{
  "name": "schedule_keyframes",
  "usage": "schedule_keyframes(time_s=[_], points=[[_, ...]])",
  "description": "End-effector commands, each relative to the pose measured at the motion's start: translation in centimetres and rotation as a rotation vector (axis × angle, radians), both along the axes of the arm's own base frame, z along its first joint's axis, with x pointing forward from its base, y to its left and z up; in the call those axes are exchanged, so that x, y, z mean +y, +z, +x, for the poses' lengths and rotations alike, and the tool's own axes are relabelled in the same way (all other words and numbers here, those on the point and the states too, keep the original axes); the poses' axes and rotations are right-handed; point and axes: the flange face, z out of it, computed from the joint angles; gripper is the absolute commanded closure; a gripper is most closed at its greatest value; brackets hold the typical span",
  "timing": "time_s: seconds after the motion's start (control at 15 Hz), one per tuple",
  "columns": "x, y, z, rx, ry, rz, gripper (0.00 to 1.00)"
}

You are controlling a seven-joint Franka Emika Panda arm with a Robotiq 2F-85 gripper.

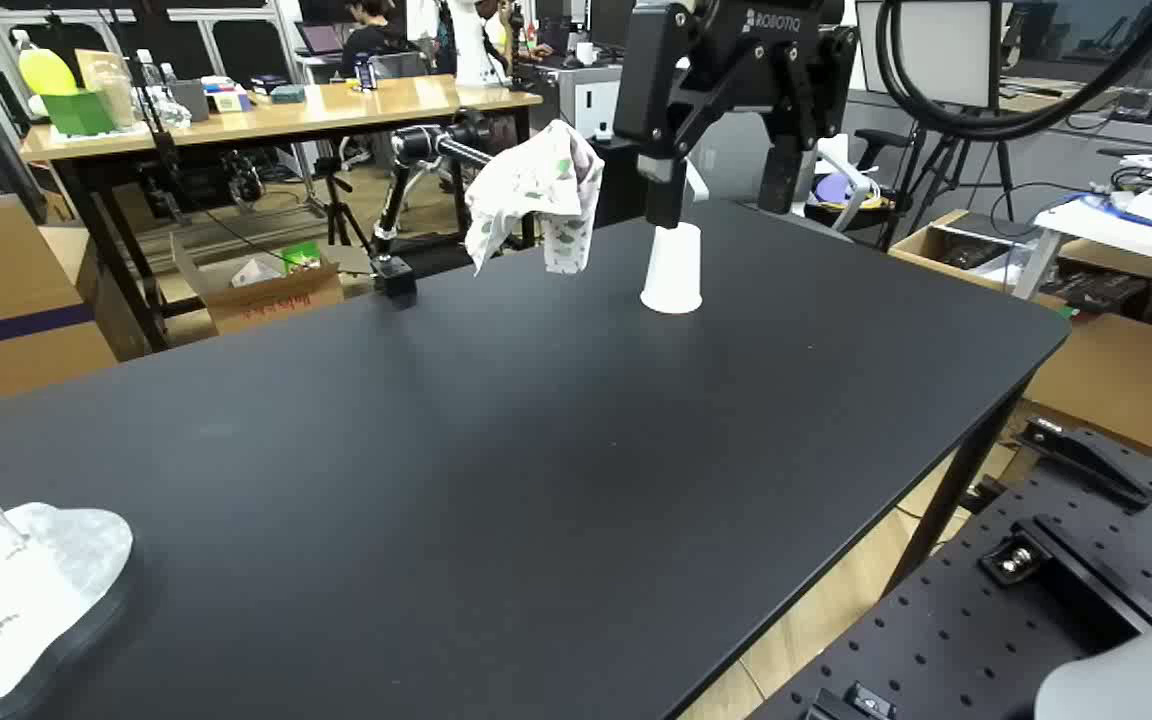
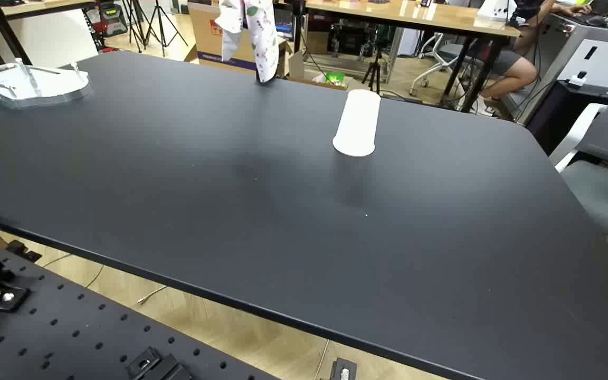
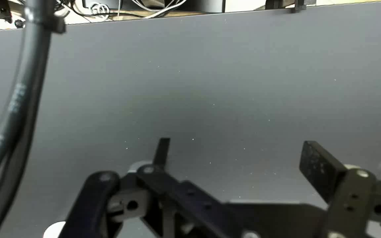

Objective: Take the cloth off the stand and put it on the table

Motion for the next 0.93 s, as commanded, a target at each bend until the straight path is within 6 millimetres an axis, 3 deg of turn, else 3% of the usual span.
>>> schedule_keyframes(time_s=[0.0,0.53,0.87], points=[[0.0,0.1,0.0,0.001,0.0,0.0,0.0],[0.0,0.1,0.0,0.0,0.0,0.0,0.0],[-2.9,2.4,3.5,-0.171,-0.058,-0.074,0.0]])
